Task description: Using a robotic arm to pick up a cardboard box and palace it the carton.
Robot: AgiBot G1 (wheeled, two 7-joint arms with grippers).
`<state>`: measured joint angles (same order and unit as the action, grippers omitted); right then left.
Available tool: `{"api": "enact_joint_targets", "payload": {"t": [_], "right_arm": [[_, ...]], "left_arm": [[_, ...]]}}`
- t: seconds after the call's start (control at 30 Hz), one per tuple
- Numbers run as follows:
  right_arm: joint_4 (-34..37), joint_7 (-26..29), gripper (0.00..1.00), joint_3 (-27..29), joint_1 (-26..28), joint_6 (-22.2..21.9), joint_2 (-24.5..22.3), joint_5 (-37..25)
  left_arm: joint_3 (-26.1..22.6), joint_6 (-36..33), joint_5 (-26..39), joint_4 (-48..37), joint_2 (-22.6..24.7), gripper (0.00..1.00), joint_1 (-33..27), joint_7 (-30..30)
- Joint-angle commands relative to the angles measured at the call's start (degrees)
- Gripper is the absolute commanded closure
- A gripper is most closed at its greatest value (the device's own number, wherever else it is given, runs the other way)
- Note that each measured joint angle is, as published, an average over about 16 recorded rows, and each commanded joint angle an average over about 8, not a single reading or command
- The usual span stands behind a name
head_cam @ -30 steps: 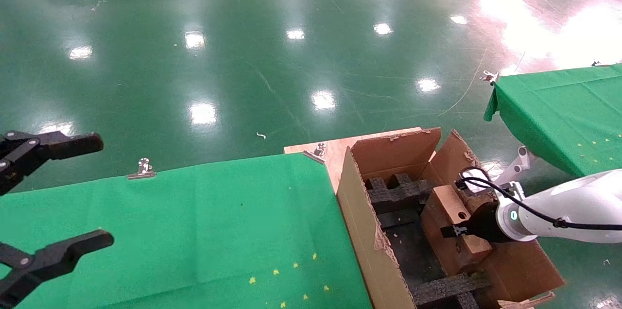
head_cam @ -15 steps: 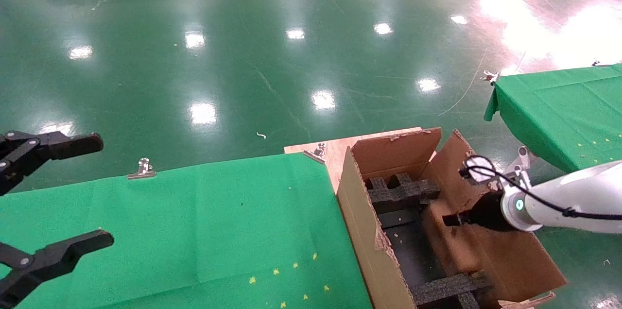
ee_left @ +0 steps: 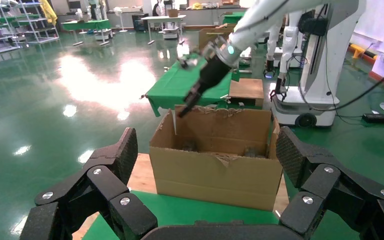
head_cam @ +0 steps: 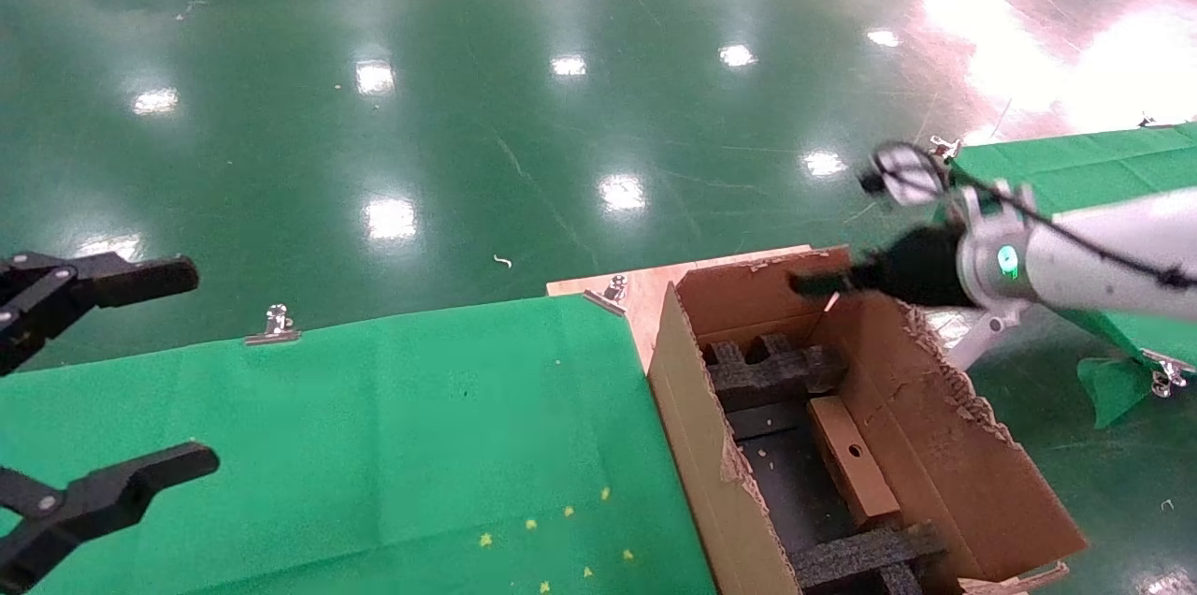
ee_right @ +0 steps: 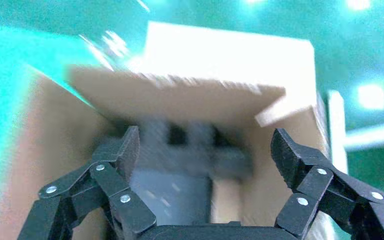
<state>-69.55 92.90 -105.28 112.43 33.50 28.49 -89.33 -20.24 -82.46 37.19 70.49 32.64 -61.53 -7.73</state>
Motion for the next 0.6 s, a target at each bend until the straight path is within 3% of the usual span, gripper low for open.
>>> {"api": "enact_joint_targets", "payload": {"t": [0.03,0.27,0.6], "right_arm": [[-2.16,-1.83,0.00,1.49,2.18,0.45,-0.44,1.80],[-6.83,-5.79,0.00,5.20,5.84,2.52,-1.17,8.89],[-6.70,-6.36,0.00,5.93,5.24,3.12,-1.13,9.27]], "left_arm": [[0.00,0.00,0.00,0.00,0.00,0.00,0.00,0.00],[0.00,0.02,-0.02,-0.01,-0.01,0.00,0.01,0.00],[0.00,0.02,-0.03,-0.02,-0.02,0.00,0.01,0.00]]}}
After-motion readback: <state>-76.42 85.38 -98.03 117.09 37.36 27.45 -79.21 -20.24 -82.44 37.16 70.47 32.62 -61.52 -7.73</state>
